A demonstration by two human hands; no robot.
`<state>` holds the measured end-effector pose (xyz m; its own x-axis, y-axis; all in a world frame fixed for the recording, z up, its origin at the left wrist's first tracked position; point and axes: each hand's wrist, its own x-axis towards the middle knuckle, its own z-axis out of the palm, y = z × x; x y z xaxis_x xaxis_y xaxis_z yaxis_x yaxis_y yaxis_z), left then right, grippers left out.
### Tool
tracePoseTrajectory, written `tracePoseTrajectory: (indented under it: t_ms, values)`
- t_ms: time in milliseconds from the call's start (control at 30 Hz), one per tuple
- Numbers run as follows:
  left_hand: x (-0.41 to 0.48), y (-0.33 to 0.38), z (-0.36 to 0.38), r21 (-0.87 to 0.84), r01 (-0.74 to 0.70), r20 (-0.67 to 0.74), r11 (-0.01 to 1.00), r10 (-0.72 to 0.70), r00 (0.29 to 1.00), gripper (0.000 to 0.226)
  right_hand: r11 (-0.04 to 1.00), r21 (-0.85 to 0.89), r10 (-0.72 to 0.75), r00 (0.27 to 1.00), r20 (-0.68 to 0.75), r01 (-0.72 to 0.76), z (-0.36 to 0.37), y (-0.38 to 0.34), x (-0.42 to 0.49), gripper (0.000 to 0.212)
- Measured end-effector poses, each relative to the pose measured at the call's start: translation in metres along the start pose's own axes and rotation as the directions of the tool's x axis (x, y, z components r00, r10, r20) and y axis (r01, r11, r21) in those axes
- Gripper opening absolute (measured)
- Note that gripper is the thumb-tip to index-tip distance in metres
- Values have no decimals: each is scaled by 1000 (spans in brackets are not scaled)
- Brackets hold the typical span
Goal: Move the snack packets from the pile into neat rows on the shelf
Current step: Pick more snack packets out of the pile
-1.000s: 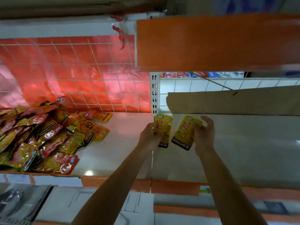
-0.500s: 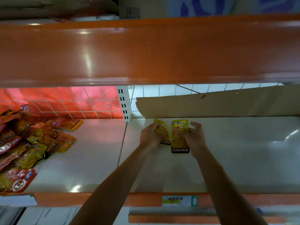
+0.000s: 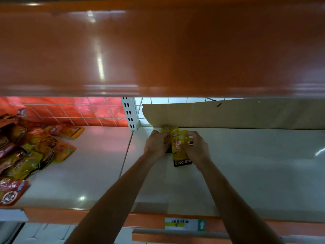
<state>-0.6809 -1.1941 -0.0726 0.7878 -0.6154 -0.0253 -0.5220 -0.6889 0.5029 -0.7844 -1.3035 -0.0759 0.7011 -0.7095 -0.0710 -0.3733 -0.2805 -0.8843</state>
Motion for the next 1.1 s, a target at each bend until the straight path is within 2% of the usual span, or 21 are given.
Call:
tracePoseTrajectory:
  t_ms: [233, 367, 567, 833, 1100]
  values:
    - [2, -13, -4, -121, -27, -31, 992, 23, 999, 28, 981, -192, -11, 1000, -2, 10, 14, -7, 6, 47]
    - [1, -17, -7, -222, 4, -43, 975, -14, 999, 31, 937, -345, -46, 998, 33, 55, 21, -9, 8, 36]
    - [3, -20, -8, -234, -5, -78, 972, -14, 997, 33, 931, -361, -55, 998, 24, 60, 25, -12, 9, 32]
    - [4, -20, -9, -323, 17, -58, 946, -38, 998, 30, 912, -405, -72, 997, -4, 64, 33, -16, 7, 31]
    - [7, -29, -10, -298, 51, -79, 953, -78, 994, 31, 905, -418, -86, 996, 15, 84, 40, -20, 7, 31]
